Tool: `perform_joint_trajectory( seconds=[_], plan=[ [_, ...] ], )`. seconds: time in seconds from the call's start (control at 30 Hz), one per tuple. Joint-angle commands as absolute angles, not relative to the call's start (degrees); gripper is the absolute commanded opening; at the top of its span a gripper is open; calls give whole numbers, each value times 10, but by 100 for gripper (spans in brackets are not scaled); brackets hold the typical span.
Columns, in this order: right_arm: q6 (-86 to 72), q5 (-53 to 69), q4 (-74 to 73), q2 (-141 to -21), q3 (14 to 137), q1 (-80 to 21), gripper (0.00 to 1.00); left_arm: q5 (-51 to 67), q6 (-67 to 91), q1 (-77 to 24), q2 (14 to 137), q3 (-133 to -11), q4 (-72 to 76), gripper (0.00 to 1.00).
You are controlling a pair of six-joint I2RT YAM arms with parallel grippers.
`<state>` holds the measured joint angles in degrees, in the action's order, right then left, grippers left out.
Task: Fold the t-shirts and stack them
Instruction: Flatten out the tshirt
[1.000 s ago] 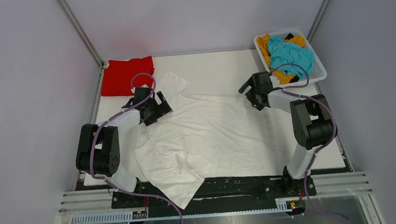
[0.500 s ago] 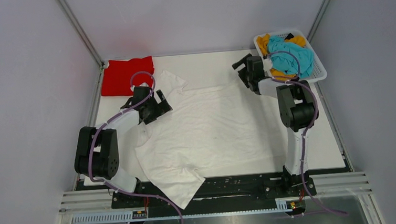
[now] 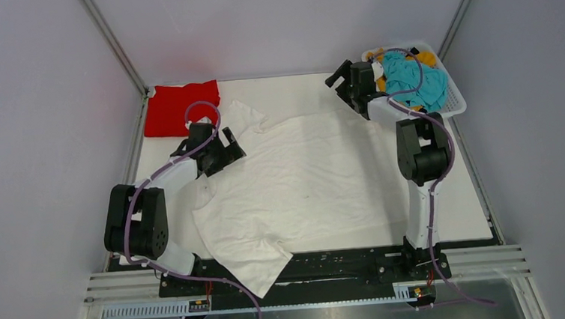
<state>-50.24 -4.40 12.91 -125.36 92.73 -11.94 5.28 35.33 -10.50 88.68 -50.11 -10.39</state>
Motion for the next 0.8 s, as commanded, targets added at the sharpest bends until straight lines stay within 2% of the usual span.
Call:
perform_joint_trajectory(
  seconds=[0.0, 0.1, 0.27, 0.53, 0.77],
  plan=[
    [-435, -57, 62, -1110, 818, -118, 99, 65, 345, -102, 865, -498, -77, 99],
    [-448, -73, 66, -1071, 731, -118, 100, 67, 346, -102, 860, -494, -75, 99],
    [-470, -79, 53, -1080, 701, -111, 99, 70, 346, -102, 851, -487, -72, 99],
    [-505, -59, 53, -1157, 757, -94, 100, 71, 345, -102, 853, -487, -70, 99],
    [-525, -50, 51, -1237, 864, -87, 99, 73, 344, -102, 862, -491, -69, 99]
  ],
)
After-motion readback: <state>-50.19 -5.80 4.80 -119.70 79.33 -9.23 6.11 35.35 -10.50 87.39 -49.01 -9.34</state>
